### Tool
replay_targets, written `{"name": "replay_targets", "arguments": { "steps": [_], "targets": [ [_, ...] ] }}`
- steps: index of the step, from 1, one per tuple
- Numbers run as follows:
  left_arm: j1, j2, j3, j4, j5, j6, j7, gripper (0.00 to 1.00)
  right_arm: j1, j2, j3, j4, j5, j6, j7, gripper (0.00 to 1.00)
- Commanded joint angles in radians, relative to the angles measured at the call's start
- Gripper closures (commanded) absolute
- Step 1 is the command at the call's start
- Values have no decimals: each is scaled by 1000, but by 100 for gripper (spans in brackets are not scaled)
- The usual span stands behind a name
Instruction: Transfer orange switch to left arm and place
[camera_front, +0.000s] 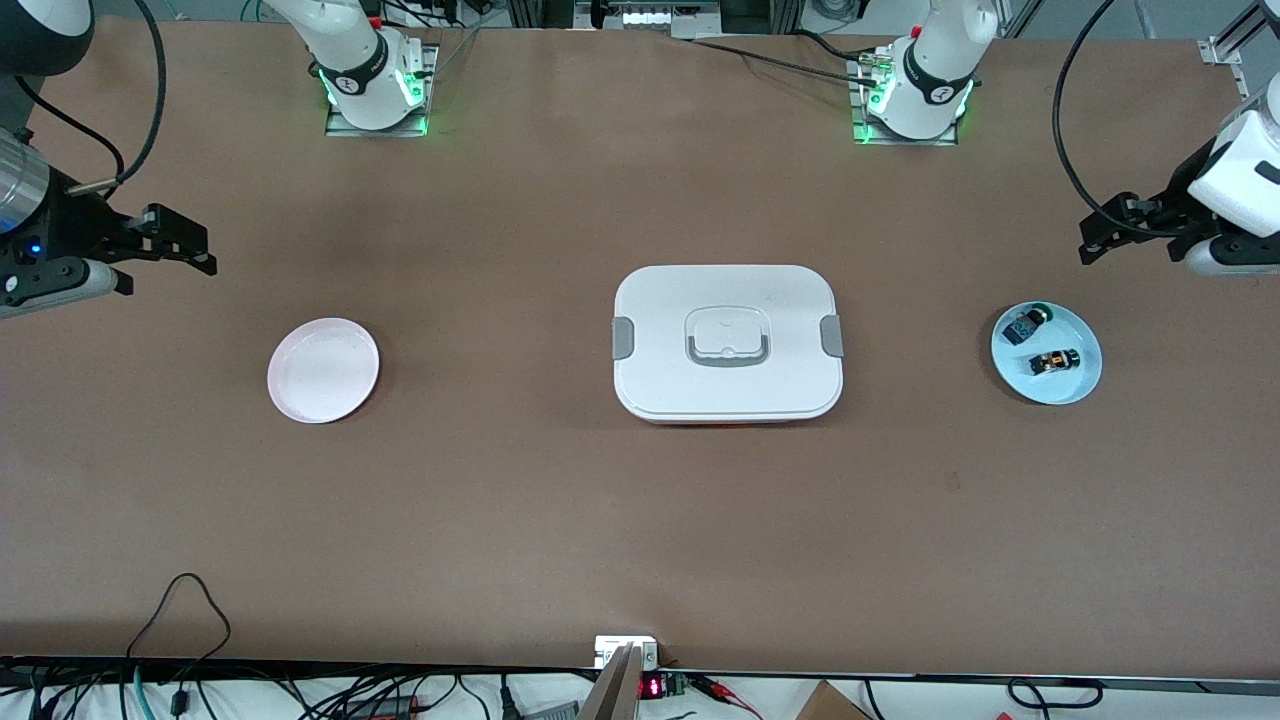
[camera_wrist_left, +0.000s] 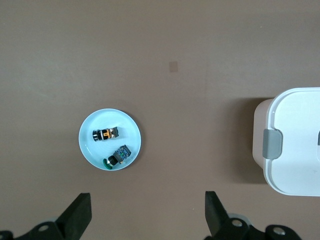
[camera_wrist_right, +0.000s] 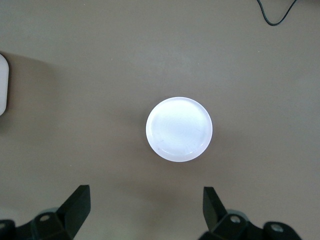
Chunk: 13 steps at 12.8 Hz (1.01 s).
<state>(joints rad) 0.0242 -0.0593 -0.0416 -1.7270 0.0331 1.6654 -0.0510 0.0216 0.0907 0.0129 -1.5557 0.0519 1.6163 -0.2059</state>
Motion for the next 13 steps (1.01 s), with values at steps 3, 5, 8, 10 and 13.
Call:
{"name": "replay_targets", "arguments": {
  "steps": [3, 5, 8, 10, 13],
  "targets": [
    [-40, 7, 31, 23, -18, -24, -9, 0, 12, -17, 4, -1, -29, -15, 19, 0],
    [-39, 19, 32, 35, -25, -23, -4, 0, 11, -37, 4, -24, -32, -13, 19, 0],
    [-50, 39, 61, 53, -53, -26, -22, 0, 14, -54, 4, -46, -44, -7, 19, 0],
    [-52, 39, 83, 53, -68, -29, -21, 0, 29, -52, 4, -46, -58, -3, 17, 0],
    [-49, 42, 71, 56, -58, -84, -12, 0, 37, -48, 4, -38, -109, 30, 5, 0]
  ]
}}
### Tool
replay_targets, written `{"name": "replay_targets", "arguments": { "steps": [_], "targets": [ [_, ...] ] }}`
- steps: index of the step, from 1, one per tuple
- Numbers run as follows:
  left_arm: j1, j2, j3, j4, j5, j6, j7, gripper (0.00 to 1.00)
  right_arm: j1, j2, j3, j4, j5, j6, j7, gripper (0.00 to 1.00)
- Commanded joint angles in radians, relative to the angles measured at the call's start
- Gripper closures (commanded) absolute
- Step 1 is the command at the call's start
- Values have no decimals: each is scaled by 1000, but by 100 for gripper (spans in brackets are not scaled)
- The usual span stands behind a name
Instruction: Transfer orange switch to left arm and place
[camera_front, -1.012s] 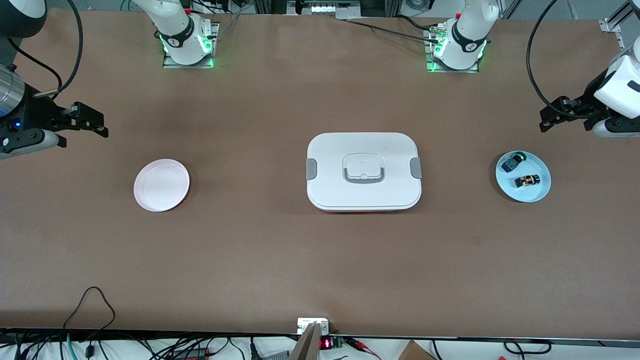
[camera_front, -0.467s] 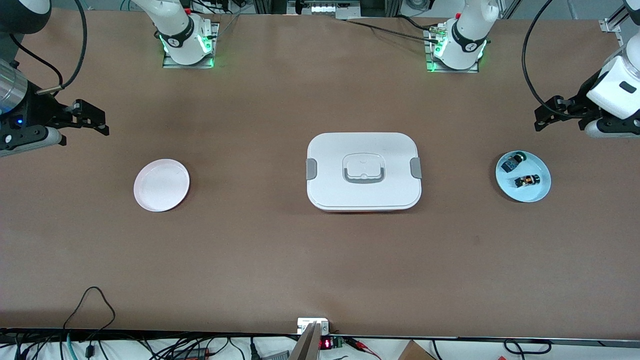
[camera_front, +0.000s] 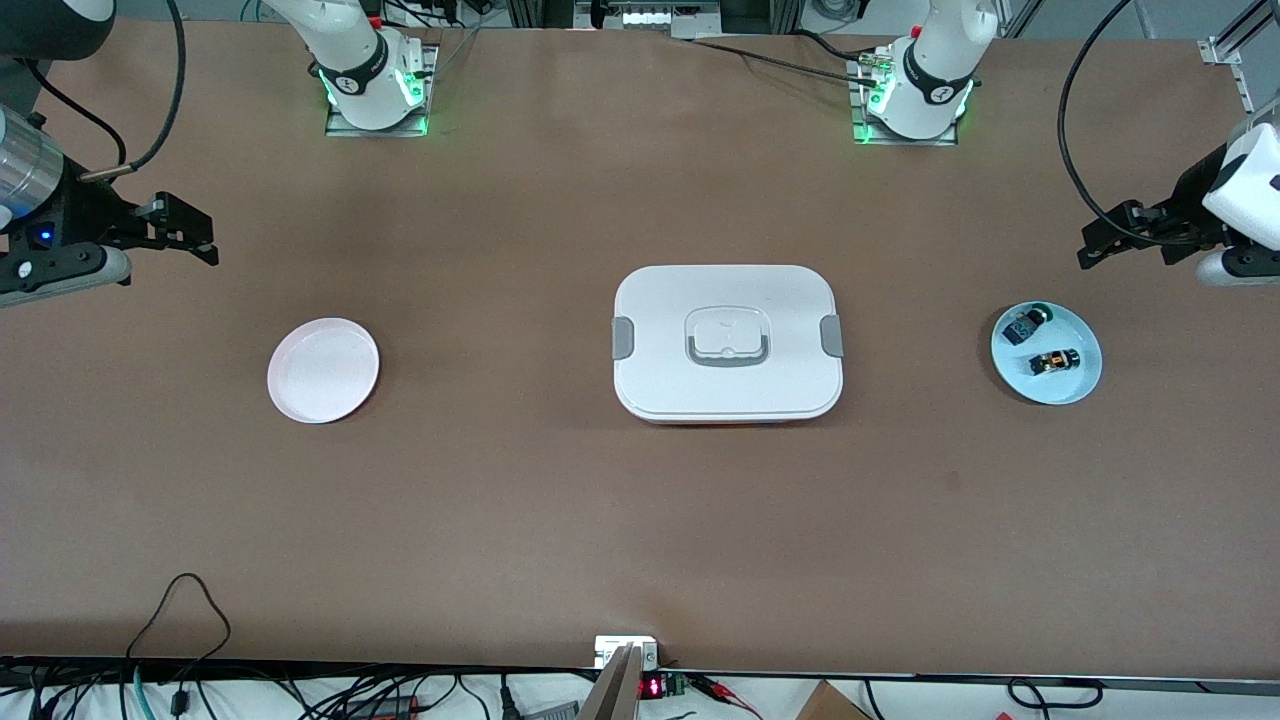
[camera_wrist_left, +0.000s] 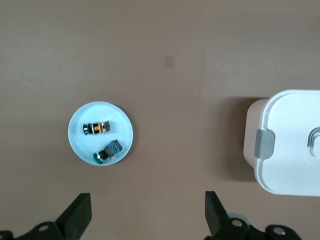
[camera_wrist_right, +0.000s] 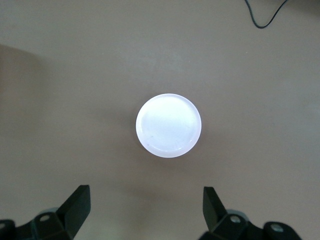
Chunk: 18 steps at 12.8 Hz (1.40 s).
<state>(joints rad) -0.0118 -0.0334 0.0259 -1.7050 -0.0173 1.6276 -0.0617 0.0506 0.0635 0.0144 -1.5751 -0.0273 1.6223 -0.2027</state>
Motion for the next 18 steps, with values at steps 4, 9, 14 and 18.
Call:
{"name": "replay_targets", "arguments": {
  "steps": [4, 9, 14, 18],
  "targets": [
    [-14, 20, -3, 36, -4, -48, -1, 0, 6, -17, -1, -19, -22, 25, 2, 0],
    [-16, 23, -3, 38, -1, -48, 14, 0, 5, -25, -7, -19, 24, 10, 3, 0],
    [-19, 21, -40, 41, 22, -68, 17, 0, 3, -25, -7, -20, 26, 4, 3, 0],
    [-11, 21, -41, 41, 20, -69, 17, 0, 3, -24, -8, -20, 26, 2, 3, 0]
  ]
}}
